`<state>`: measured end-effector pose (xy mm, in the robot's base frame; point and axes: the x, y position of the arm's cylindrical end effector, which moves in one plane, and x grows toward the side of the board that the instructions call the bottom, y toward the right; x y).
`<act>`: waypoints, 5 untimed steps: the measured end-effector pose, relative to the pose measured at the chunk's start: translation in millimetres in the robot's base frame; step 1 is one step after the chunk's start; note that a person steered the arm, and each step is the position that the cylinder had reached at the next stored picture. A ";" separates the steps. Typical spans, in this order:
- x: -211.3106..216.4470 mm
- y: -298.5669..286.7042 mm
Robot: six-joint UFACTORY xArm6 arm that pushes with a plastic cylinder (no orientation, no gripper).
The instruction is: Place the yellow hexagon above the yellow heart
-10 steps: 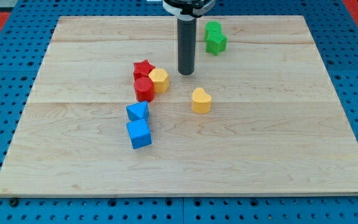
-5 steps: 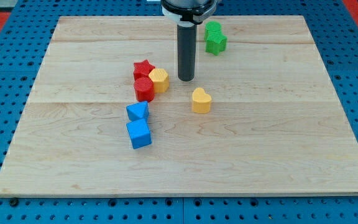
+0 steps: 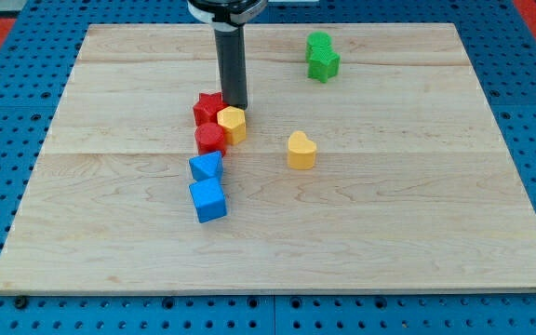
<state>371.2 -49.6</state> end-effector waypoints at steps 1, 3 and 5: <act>0.8 0.0; 2.0 -22.1; 12.2 -46.1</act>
